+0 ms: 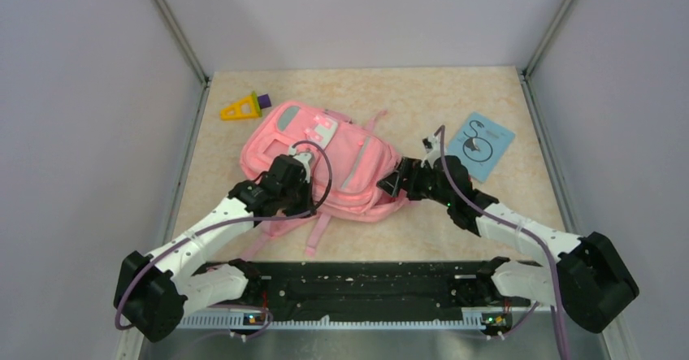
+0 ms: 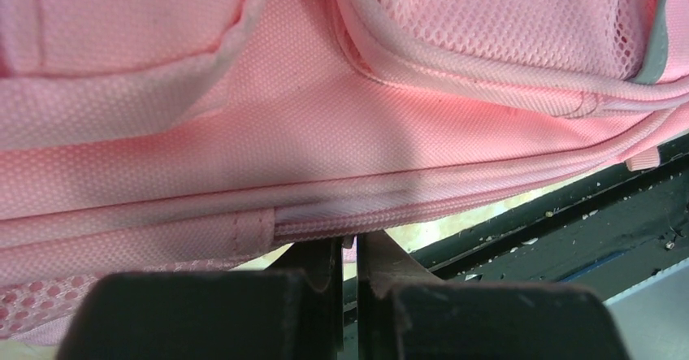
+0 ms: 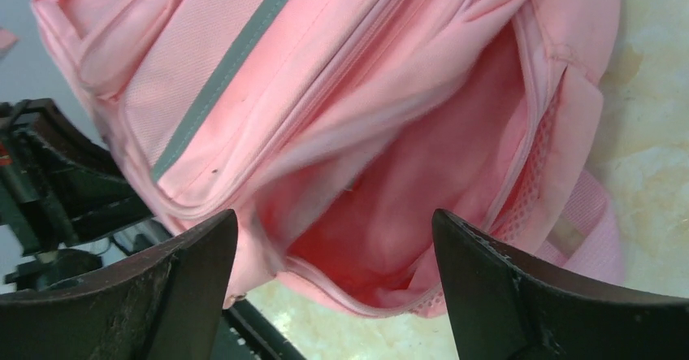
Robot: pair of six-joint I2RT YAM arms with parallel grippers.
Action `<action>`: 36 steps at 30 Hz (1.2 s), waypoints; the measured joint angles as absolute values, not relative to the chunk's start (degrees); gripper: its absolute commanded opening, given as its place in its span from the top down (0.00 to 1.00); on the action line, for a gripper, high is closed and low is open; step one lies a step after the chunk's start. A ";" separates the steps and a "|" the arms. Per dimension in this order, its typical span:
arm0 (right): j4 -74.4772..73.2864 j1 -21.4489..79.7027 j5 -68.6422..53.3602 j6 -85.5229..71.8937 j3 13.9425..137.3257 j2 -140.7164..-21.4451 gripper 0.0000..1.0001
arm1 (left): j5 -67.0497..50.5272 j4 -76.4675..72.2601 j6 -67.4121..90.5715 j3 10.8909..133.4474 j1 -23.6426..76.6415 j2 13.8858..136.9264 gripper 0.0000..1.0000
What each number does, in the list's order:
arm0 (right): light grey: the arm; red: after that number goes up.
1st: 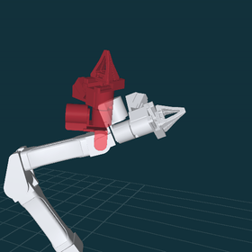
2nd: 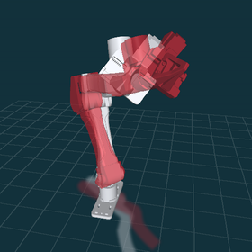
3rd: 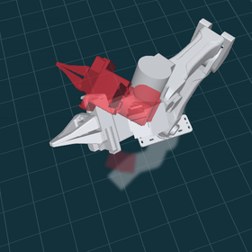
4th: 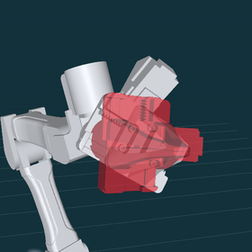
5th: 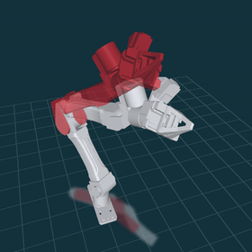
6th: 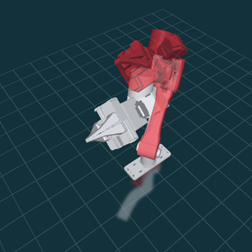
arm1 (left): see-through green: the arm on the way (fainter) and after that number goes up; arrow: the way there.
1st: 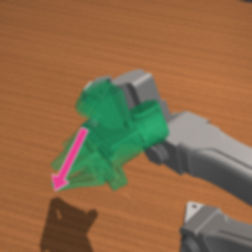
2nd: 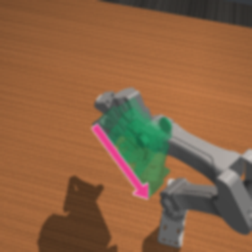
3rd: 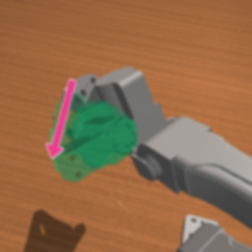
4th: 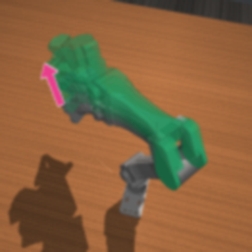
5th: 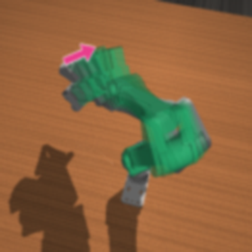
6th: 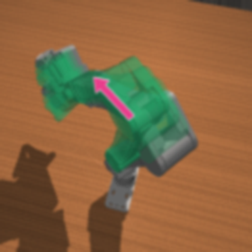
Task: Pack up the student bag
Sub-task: Zip the student bag at the center of the board.
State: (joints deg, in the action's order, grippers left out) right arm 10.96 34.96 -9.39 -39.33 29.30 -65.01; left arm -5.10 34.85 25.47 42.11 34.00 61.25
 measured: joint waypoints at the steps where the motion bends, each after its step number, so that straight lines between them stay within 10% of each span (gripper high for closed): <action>1: 11.33 34.96 -9.43 -39.92 28.69 -64.29 0.13 | -5.08 34.92 25.54 42.11 34.00 61.25 1.00; 11: 16.99 37.41 -10.66 -44.05 27.00 -66.17 0.31 | -6.74 35.18 27.14 42.11 34.00 61.12 0.98; 17: 21.65 42.15 -9.56 -46.39 27.11 -73.45 0.99 | -7.46 34.50 30.24 40.71 34.00 59.20 0.96; 36: 42.50 51.77 14.02 -54.00 29.08 -94.70 1.00 | 5.56 28.62 41.12 37.54 43.66 66.81 0.93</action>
State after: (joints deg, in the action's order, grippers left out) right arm 42.50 51.77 14.02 -54.00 29.08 -94.70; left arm 5.56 28.62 41.12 37.54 43.66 66.81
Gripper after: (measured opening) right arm 0.044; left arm 0.069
